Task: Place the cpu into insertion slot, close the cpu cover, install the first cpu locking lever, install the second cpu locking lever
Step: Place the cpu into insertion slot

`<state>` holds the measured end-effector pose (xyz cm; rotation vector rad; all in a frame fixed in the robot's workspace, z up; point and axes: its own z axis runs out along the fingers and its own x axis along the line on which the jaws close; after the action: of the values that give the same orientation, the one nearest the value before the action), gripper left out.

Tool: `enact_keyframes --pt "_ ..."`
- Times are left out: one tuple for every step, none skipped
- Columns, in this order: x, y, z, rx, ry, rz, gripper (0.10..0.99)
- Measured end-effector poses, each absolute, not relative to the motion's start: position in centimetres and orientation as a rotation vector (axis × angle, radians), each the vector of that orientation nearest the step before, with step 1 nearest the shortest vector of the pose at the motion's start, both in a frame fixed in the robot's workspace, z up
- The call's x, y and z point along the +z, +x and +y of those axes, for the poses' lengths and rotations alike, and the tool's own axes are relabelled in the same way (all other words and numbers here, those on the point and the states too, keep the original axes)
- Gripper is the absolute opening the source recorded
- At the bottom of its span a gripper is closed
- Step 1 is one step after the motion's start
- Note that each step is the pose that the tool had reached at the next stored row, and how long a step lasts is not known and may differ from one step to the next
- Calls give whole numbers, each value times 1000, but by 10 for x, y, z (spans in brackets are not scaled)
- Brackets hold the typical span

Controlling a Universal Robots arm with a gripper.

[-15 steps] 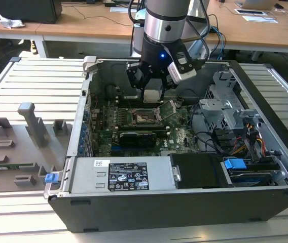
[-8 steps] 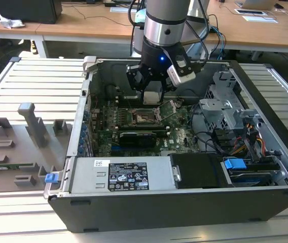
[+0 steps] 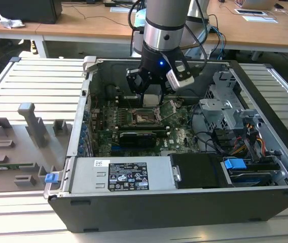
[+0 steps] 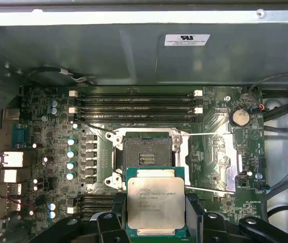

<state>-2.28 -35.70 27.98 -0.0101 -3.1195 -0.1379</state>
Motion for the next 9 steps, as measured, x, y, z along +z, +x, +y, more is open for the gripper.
enact_keyframes --pt "278 -23 -357 -138 -10 -3120 545" --pt "277 -23 -357 -138 -10 -3120 545" --pt "276 -23 -357 -138 -10 -3120 545" --pt "275 -23 -357 -138 -10 -3119 545" --pt "274 -23 -357 -138 -10 -3119 545" --pt "273 -23 -357 -138 -10 -3119 545" --pt "272 -23 -357 -137 -10 -3119 545" --pt "272 -23 -357 -138 -10 -3120 545" --pt "272 -23 -357 -138 -10 -3119 545"
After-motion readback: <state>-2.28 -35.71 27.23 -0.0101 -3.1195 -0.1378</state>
